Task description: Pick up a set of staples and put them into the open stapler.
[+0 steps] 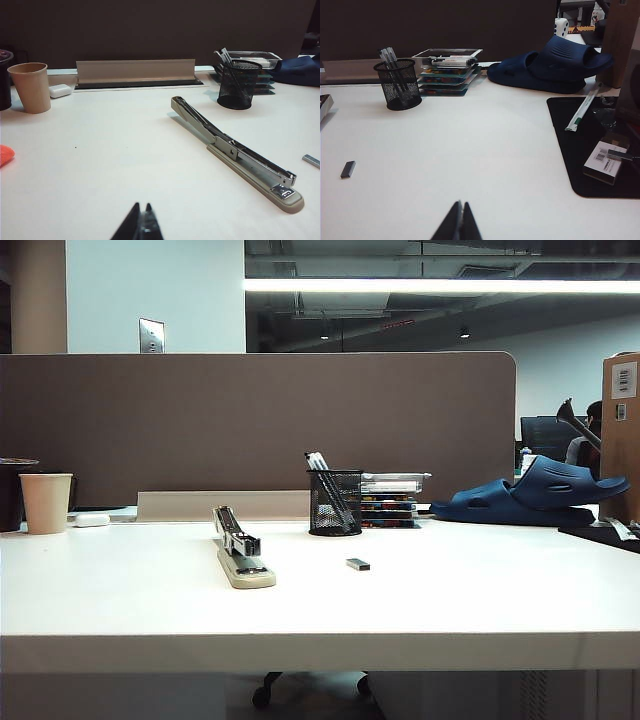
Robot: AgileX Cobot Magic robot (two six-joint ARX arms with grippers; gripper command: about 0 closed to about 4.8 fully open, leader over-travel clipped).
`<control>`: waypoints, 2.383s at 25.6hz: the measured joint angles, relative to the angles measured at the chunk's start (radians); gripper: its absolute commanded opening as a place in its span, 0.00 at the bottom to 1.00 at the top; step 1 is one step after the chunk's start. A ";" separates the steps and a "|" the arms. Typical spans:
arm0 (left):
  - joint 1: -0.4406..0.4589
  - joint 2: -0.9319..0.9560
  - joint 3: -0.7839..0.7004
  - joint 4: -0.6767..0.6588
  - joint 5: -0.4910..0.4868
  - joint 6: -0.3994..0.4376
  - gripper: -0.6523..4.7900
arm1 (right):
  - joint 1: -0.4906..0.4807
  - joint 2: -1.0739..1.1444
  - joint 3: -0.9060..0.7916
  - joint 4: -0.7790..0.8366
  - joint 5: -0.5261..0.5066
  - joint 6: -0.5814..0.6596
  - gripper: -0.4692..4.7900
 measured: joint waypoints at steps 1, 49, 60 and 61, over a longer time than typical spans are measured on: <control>0.000 0.000 0.000 0.000 0.000 0.000 0.11 | 0.000 0.000 0.000 0.000 0.000 0.000 0.08; 0.000 0.000 0.000 0.004 0.441 -0.003 0.11 | 0.147 0.774 0.742 -0.259 -0.155 0.004 0.08; 0.001 0.000 0.000 -0.008 0.441 -0.003 0.11 | 0.435 1.313 1.020 -0.251 -0.023 0.004 0.09; 0.001 0.000 0.000 -0.010 0.441 -0.003 0.11 | 0.449 1.347 1.033 -0.248 -0.023 0.004 0.13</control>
